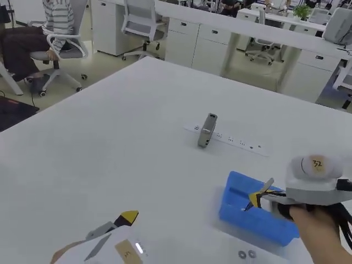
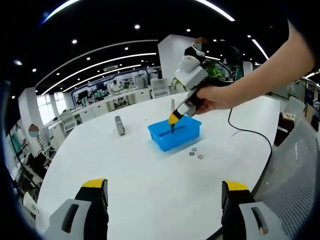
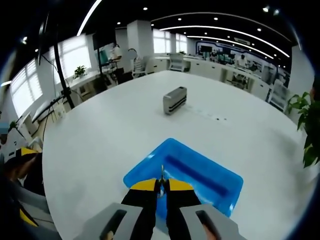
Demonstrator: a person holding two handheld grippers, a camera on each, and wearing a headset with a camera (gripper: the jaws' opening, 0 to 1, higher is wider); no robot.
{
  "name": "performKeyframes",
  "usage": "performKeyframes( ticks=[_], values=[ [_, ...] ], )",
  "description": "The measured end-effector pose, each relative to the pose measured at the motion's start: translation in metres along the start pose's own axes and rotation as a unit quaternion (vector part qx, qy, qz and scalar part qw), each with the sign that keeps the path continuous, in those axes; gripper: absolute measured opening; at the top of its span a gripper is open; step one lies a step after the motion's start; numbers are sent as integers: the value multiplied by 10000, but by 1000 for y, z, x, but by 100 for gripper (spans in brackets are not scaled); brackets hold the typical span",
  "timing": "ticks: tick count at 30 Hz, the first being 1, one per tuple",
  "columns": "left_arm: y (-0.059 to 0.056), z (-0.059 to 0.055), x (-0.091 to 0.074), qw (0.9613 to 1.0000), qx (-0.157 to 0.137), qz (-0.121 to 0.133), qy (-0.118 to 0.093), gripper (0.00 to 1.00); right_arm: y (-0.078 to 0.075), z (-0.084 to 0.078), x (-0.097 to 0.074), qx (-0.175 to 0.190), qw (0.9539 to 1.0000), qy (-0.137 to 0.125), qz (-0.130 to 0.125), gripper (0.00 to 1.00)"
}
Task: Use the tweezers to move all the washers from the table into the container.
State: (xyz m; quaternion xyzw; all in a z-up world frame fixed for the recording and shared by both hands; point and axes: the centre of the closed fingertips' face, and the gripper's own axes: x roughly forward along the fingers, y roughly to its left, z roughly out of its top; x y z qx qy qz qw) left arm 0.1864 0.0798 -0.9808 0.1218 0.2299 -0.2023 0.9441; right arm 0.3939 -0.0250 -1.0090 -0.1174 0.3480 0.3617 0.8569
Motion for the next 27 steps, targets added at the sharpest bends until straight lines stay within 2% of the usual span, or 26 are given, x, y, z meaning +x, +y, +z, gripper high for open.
performKeyframes(
  ticks=[10,16,21,22,23,27],
  values=[
    [0,-1,0,9999,-118,-34,33,94,-4,-5,16,-149,9998,92,-132,2],
    [1,-2,1,9999,-133,-15,41,95,-1,-6,23,-101,9999,100,-51,2],
    [3,-1,0,9999,-146,22,29,96,2,-11,26,-186,9997,124,-85,2],
    [3,-1,0,9999,-150,20,31,96,2,-7,25,-203,9997,-15,-101,2],
    [3,-2,1,9999,-152,20,37,96,2,-10,24,-188,9998,68,-93,2],
    [2,-2,1,9999,-142,0,57,96,3,-9,24,-177,9998,18,-94,3]
  ],
)
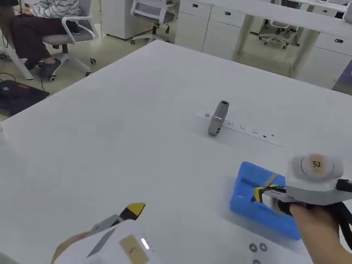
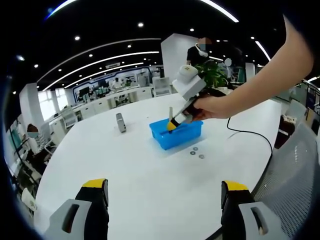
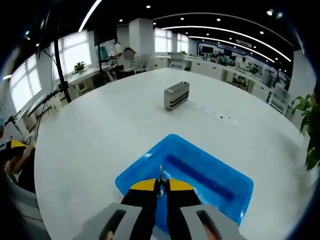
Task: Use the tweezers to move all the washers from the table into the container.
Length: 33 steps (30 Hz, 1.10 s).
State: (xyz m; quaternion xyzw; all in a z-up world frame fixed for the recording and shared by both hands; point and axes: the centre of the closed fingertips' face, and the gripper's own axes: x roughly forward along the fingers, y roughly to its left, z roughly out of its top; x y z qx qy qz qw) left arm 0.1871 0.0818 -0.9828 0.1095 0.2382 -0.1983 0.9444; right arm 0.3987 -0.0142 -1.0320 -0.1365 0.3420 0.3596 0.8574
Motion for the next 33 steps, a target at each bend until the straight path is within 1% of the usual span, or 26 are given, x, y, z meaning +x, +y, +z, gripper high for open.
performKeyframes(
  ticks=[4,7,13,14,16,22,27,29,31,33],
  values=[
    [-1,-1,0,10000,23,-18,32,95,-2,0,0,183,9998,20,14,4],
    [-1,-2,0,10000,14,-18,44,96,-1,1,-4,203,9998,60,-27,3],
    [-1,-1,0,10000,21,-16,30,96,2,10,-21,269,9995,-165,-27,3],
    [-2,-1,0,10000,16,-49,26,97,3,14,-25,351,9991,-254,6,3],
    [-4,-1,1,9999,-7,-111,24,98,3,18,-31,386,9987,-340,21,3],
    [-5,0,0,9999,35,-125,-2,99,6,29,-47,307,9982,-515,16,3],
    [-5,2,-1,9999,64,-105,-28,99,5,36,-59,223,9976,-656,-20,3],
    [-5,2,-1,9999,65,-94,-38,99,6,38,-64,232,9970,-745,16,3],
    [-5,2,-1,9999,66,-80,-41,99,10,39,-69,235,9968,-769,44,3],
    [-5,2,-1,9999,54,-86,-42,99,11,38,-73,233,9964,-820,32,3]
  ],
)
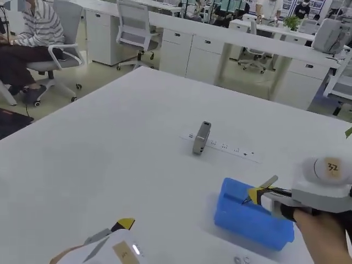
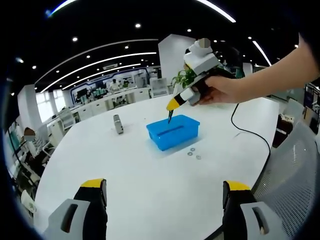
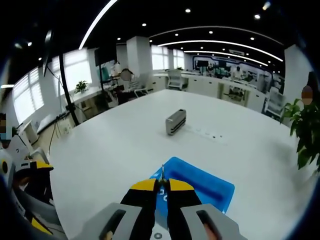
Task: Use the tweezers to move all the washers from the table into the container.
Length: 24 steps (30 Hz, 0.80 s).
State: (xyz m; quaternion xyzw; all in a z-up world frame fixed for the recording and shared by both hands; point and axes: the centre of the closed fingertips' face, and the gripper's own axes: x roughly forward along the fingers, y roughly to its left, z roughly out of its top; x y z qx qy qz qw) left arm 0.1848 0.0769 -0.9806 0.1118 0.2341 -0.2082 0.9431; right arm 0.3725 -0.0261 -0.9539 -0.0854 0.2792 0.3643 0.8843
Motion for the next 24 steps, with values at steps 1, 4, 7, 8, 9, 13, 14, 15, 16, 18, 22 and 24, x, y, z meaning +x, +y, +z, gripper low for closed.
performKeyframes(
  ticks=[1,4,7,8,9,13,14,15,16,18,22,24],
  values=[
    [0,0,0,10000,-3,2,-5,99,0,0,-1,7,10000,-17,-3,3],
    [0,0,0,10000,-19,-5,0,99,2,-1,-7,85,9999,-70,26,3],
    [-1,0,0,10000,3,-5,-10,99,7,-5,-13,161,9998,-102,62,3],
    [-1,0,0,10000,15,-6,-9,99,7,-6,-13,164,9998,-100,65,3],
    [-1,0,0,10000,21,-7,-8,99,8,-9,-14,171,9998,-95,70,3],
    [-1,1,0,10000,25,-8,-9,99,12,-18,-19,229,9997,-57,85,3],
    [-1,1,0,10000,22,-7,-8,99,13,-21,-19,246,9997,-34,88,3],
    [-1,1,0,10000,13,-8,-14,99,13,-23,-20,255,9996,-22,91,3],
    [-1,1,0,10000,10,-5,-14,99,14,-27,-20,270,9996,4,98,3],
    [-1,1,0,10000,4,0,-10,99,16,-35,-21,278,9995,65,99,3],
    [-1,1,0,10000,6,4,1,99,17,-51,-20,314,9992,217,113,3],
    [-1,0,0,10000,7,3,14,99,17,-56,-20,334,9990,268,109,3]
  ],
)
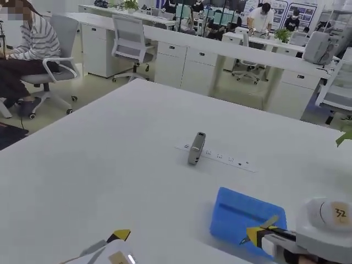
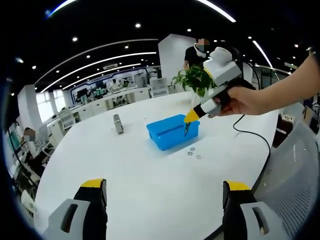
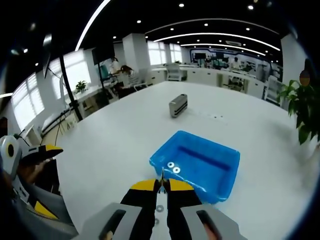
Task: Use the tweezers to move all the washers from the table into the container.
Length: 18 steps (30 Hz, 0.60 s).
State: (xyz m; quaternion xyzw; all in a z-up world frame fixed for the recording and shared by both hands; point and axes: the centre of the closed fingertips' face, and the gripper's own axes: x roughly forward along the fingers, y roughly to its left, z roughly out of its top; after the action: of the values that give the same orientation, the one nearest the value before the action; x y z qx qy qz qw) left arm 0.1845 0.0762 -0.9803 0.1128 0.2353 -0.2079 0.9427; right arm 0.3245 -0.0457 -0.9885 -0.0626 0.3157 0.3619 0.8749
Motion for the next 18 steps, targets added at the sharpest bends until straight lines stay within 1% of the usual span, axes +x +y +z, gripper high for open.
performKeyframes(
  ticks=[2,6,9,12,18],
  values=[
    [0,0,0,10000,-3,-11,1,99,2,-5,0,40,10000,52,22,3],
    [-1,-1,1,10000,10,-23,26,99,3,-15,6,21,9998,198,46,3],
    [-1,-1,1,10000,10,-42,38,99,3,-21,10,81,9995,281,72,3],
    [-1,-2,1,10000,7,-42,70,99,2,-29,14,71,9991,422,71,3],
    [-1,-3,1,10000,-11,-42,85,99,3,-37,18,56,9985,540,83,3]
  ],
)
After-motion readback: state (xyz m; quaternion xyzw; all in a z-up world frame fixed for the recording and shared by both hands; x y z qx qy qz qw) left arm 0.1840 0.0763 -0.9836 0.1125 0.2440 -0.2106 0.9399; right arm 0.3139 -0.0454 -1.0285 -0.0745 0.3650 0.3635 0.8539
